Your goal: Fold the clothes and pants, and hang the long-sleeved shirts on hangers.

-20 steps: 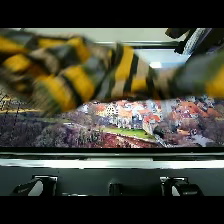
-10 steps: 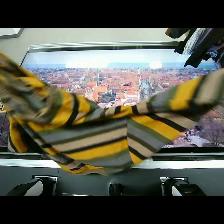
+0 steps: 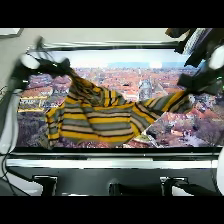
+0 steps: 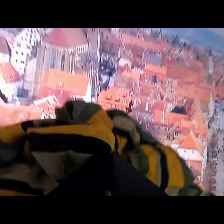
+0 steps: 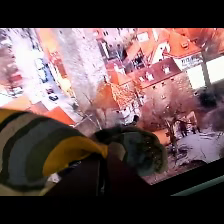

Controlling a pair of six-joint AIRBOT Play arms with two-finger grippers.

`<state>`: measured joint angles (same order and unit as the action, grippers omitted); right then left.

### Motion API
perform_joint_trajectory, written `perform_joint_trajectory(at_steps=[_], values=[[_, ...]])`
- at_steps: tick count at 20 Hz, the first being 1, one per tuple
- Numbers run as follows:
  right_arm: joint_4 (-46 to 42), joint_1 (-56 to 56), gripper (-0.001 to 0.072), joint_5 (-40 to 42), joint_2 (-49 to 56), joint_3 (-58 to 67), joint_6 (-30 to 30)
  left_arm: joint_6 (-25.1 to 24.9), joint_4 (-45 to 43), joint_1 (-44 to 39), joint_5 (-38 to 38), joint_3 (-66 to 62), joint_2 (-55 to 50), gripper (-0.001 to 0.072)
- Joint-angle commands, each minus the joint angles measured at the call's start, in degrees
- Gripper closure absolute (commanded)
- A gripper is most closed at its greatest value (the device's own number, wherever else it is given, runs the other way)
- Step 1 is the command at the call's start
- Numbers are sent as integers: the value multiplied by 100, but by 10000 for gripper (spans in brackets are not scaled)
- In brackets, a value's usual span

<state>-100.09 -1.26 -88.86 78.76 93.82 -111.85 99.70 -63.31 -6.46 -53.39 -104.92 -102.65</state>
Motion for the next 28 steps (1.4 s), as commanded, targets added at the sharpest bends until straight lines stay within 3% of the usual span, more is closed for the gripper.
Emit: perform_joint_trajectory(at_steps=[1, 2, 3, 6, 7, 8, 9, 10, 13, 15, 18, 23, 28], values=[[-363, 7, 628, 393, 476, -787, 24, 240, 37, -391, -52, -7, -708, 511], [-450, 4, 558, 391, 485, -841, 50, 234, 37, -352, -125, -20, -649, 219], [-525, 4, 491, 350, 479, -848, 186, 232, 35, -258, -260, -20, -527, 54], [-623, 7, 383, 216, 234, -848, 1121, 227, -33, 308, -946, -15, 68, 38], [-546, 63, 376, 133, 79, -861, 1211, 205, -175, 538, -1204, 4, 308, 37], [-323, 195, 280, 131, -157, -949, 1211, 155, -380, 782, -1449, 149, 614, 37], [-181, 337, 260, 125, -415, -1137, 1222, 72, -483, 1038, -1593, 492, 981, 37], [28, 518, 188, 131, -748, -1508, 1224, 59, -476, 1281, -1604, 964, 1370, 37], [1580, 905, 161, 533, -1853, -3281, 1093, 59, -321, 1851, -1274, 3082, 2868, 37], [3027, 758, 93, 1427, -2483, -4577, 699, 61, -20, 1965, -1003, 4588, 3864, 37], [4693, -109, 94, 3097, -2739, -6011, 597, 61, 763, 1917, -514, 6492, 5077, 37], [5399, -1958, 56, 5302, -1812, -6352, 164, 59, 1471, 1742, -249, 7882, 5654, 37], [6131, -2376, 57, 5943, -837, -6188, 426, 85, 1497, 1399, -50, 7943, 5617, 37]])
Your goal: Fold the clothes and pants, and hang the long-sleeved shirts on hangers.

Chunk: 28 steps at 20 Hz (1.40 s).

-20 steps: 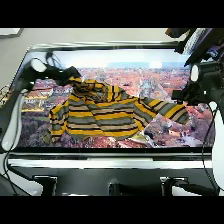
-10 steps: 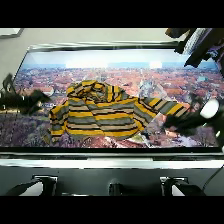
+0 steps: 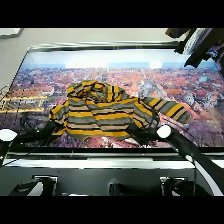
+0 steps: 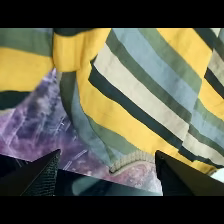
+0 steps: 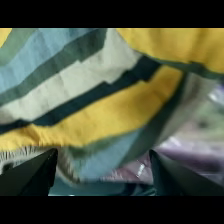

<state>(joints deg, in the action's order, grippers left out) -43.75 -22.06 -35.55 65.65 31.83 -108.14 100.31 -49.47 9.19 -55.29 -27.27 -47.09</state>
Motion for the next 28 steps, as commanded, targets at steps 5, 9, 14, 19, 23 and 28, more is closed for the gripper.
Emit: perform_joint_trajectory(at_steps=[5, 9, 14, 19, 23, 28], values=[[514, -295, 500, 546, 691, 11, 52, 197, 136, -708, 717, 205, -83, 37], [369, -295, 601, 358, 380, 11, -74, 219, 153, -1263, 1056, 205, -669, 37], [363, -295, 601, 116, 101, 11, -142, 216, 608, -1978, 1742, 201, -1462, 37], [144, -295, 601, -13, -192, 11, -275, 208, 852, -2131, 2041, 199, -1784, 682], [-697, -284, 601, -601, -804, 11, -837, 170, 610, -2055, 1384, -85, -1550, 691], [-1764, -291, 629, -3254, -2531, 11, -1781, 203, -1246, -2124, -817, -514, -79, 691]])
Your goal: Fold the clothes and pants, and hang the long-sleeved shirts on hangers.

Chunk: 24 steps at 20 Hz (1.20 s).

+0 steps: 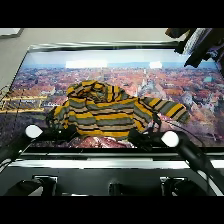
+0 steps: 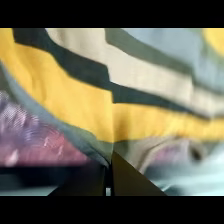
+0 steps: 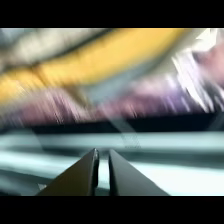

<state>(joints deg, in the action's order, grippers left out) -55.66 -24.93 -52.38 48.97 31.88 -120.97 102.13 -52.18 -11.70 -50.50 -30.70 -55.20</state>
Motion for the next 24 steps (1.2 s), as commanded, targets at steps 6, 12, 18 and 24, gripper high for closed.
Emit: perform_joint_trajectory(at_steps=[6, 12, 18, 24], values=[[-1403, -2, 606, -2625, -3285, -2, -2575, 946, -1150, -372, -1781, -160, 2852, 691], [-1423, -4, 174, -1438, -2321, -293, -2350, 1252, -1080, -374, -767, 44, 2033, 690], [433, -4, 161, 520, 365, -291, -535, 1237, -758, -374, -205, 44, 1381, 690], [1473, -4, 161, 739, 1963, -291, 686, 1237, -761, -374, -192, 44, 1314, 690]])
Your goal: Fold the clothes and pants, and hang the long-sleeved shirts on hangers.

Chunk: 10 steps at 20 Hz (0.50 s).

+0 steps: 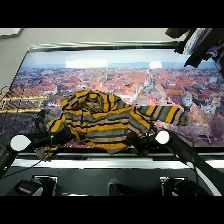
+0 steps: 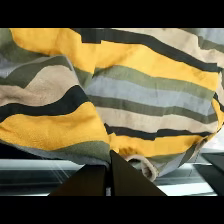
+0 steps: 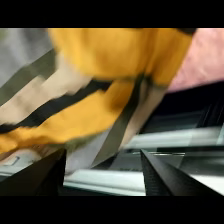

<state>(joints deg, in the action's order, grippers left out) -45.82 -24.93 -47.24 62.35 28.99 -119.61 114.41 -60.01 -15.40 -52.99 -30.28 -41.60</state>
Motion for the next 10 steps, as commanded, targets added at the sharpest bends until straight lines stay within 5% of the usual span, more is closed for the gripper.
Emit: perform_joint_trajectory(at_steps=[1, 3, 7, 10], values=[[490, -4, 162, 258, 647, -2, 560, 9, 22, -4, 57, 2, -46, 690], [490, -4, 198, 398, 647, -2, 538, 9, 22, -4, 57, 2, -46, 690], [490, -2, 676, 800, 640, 11, 520, 7, 22, -4, 57, 2, -44, 690], [238, -2, 685, 533, 210, 153, 382, -144, 11, -2, -105, -63, -20, 691]])
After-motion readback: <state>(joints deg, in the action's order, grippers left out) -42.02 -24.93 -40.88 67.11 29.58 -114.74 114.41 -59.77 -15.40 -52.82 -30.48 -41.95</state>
